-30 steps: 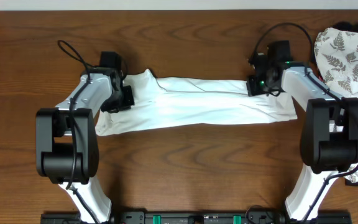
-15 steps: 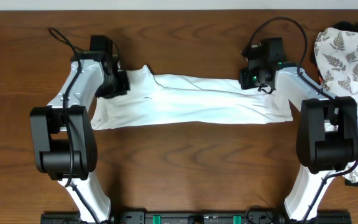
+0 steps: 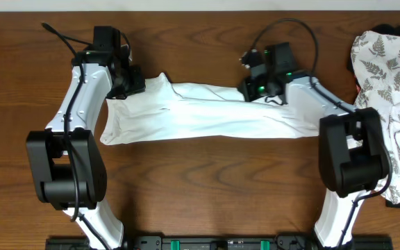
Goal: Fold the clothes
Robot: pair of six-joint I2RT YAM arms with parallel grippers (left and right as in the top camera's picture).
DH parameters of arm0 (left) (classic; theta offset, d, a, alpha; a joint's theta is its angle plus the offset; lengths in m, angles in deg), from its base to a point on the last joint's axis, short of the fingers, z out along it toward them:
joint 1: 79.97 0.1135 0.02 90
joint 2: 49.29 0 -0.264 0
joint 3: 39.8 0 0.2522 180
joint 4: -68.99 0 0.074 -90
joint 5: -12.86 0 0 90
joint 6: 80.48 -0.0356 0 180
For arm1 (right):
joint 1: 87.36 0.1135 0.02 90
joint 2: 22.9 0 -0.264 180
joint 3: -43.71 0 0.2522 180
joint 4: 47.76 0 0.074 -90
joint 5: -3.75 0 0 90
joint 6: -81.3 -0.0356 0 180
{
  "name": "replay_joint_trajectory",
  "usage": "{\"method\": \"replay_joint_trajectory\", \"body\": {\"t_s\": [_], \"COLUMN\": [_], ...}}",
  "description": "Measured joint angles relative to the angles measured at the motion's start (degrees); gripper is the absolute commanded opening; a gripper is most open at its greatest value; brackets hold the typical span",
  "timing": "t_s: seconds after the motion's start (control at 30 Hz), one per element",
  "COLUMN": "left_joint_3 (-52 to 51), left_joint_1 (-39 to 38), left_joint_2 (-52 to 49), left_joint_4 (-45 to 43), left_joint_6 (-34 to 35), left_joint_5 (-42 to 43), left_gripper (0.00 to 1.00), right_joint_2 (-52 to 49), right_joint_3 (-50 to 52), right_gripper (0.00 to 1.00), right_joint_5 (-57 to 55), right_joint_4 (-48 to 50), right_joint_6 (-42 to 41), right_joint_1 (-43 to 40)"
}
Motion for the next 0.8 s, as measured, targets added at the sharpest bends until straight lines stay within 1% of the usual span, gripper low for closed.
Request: {"method": "replay_joint_trajectory", "body": {"t_s": [0.03,0.13,0.3,0.43,0.8], "left_joint_3": [0.00,0.00,0.00,0.00,0.00], "left_joint_1": [0.00,0.00,0.00,0.00,0.00], "left_joint_2": [0.00,0.00,0.00,0.00,0.00], "left_joint_4": [0.00,0.02,0.00,0.00,0.00], "left_joint_6": [0.09,0.20,0.39,0.48,0.55], "left_joint_5": [0.13,0.28,0.42,0.42,0.44], "left_gripper": [0.57,0.61,0.72,0.78,0.80], "right_joint_2": [0.00,0.00,0.00,0.00,0.00], "right_joint_3": [-0.02,-0.02,-0.02,-0.02,-0.02], "right_gripper": [0.06,0.05,0.02,0.01,0.01], "right_joint_5": [-0.39,-2.60,-6.25,-7.39,-7.91], "right_joint_4": [0.35,0.92,0.96,0.70,-2.58], "right_joint_6": [0.07,0.13,0.26,0.26,0.24], "right_joint_1": [0.83,3.43,6.19,6.97,7.98]}}
